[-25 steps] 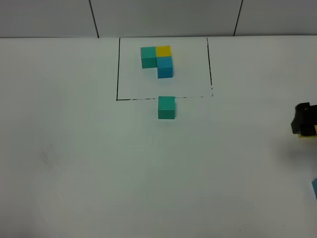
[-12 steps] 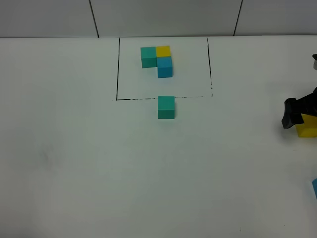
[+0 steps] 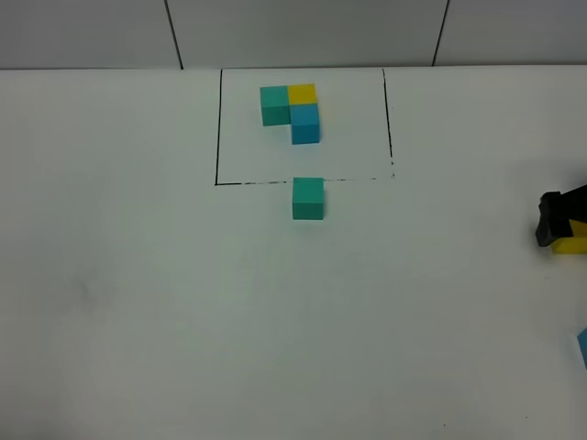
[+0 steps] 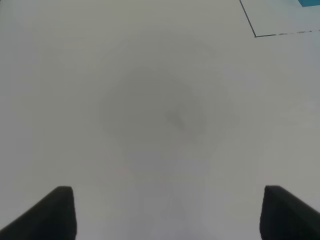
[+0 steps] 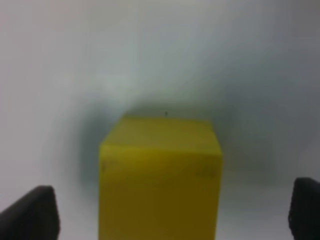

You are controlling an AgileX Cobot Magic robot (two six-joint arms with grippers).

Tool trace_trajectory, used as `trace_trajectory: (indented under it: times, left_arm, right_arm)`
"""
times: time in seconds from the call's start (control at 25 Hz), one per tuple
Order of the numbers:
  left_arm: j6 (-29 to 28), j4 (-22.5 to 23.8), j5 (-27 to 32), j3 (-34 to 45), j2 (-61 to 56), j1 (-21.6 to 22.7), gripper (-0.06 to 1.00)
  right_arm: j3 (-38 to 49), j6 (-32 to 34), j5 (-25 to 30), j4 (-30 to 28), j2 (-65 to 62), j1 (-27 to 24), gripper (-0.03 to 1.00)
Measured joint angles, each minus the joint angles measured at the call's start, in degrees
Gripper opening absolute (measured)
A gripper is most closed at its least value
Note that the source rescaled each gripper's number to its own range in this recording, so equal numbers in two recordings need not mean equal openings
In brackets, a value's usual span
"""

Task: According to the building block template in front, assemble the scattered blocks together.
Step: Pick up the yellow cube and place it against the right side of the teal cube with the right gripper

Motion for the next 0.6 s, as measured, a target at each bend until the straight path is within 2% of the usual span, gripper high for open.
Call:
trace_trajectory:
  times: [0.08, 0.12, 0.2, 0.24, 0.28, 0.44, 0.52, 0.6]
  left_arm:
    - [0.0, 0.0, 0.0, 0.0, 0.0, 0.0, 0.72]
    - [0.0, 0.0, 0.0, 0.0, 0.0, 0.0, 0.72]
    - [0.0, 0.0, 0.0, 0.0, 0.0, 0.0, 0.72]
    - [0.0, 0.0, 0.0, 0.0, 0.0, 0.0, 0.72]
    - [0.0, 0.0, 0.0, 0.0, 0.0, 0.0, 0.72]
    - [0.0, 0.0, 0.0, 0.0, 0.0, 0.0, 0.72]
    - [0.0, 0.0, 0.0, 0.0, 0.0, 0.0, 0.72]
    - [0.0, 0.0, 0.0, 0.0, 0.0, 0.0, 0.72]
  right_arm:
    - [0.0, 0.0, -0.3, 0.0, 0.7, 0.0, 0.70]
    - [0.0, 0.0, -0.7, 0.0, 0.9, 0.0, 0.59]
    - [0.0, 0.0, -1.3, 0.0, 1.1, 0.0, 0.31]
    - [0.0, 0.0, -1.4, 0.0, 1.1, 0.0, 0.11]
    - [-0.2, 0.1, -1.4, 0.1, 1.1, 0.0, 0.01]
    - [-2.7, -0.8, 1.8, -0.7, 1.2, 1.1, 0.02]
    - [-5.5, -3.6, 3.9, -1.4, 1.2, 4.0, 0.02]
    - [-8.6, -9.2, 6.2, -1.8, 1.2, 8.5, 0.02]
